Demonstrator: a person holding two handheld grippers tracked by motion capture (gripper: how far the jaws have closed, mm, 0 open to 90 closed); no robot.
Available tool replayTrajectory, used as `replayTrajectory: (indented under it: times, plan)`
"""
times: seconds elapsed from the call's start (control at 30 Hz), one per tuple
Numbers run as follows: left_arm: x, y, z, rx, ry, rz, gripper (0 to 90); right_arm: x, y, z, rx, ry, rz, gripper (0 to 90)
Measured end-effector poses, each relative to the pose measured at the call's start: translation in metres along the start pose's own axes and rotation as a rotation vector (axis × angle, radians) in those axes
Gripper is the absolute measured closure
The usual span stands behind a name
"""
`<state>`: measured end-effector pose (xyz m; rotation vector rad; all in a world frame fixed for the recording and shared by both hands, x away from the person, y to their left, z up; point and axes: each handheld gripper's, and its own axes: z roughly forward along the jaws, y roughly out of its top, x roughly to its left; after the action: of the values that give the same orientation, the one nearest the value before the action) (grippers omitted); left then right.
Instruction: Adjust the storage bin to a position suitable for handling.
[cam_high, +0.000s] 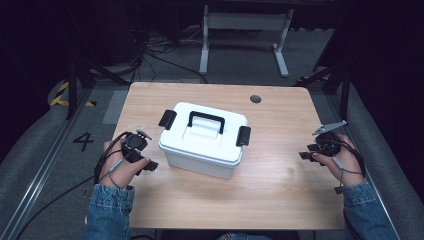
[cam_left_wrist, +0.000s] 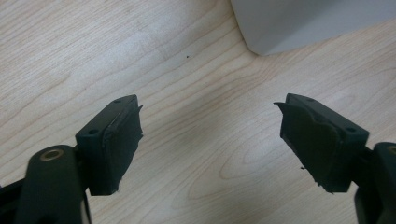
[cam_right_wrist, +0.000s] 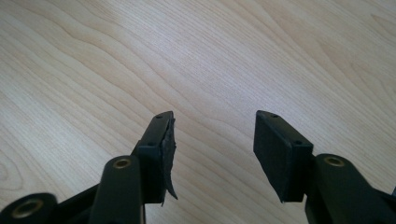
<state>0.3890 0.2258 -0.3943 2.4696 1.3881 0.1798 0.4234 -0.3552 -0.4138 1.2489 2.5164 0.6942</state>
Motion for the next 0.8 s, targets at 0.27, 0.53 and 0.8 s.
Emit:
replayTrajectory:
  times: [0.27, 0.53, 0.8]
  plan:
    - [-0.001, -0.003, -0.004, -0.063, -0.018, 0.012, 24.8, 0.002, 0.002, 0.0, 0.036, 0.021, -0.007, 47.5]
    - [-0.004, -0.003, -0.008, -0.053, -0.032, 0.002, 25.6, 0.006, 0.005, 0.0, 0.016, 0.049, -0.008, 45.2]
    - [-0.004, -0.004, -0.012, -0.05, -0.036, 0.03, 25.9, 0.009, 0.008, 0.0, -0.012, 0.069, -0.032, 46.6]
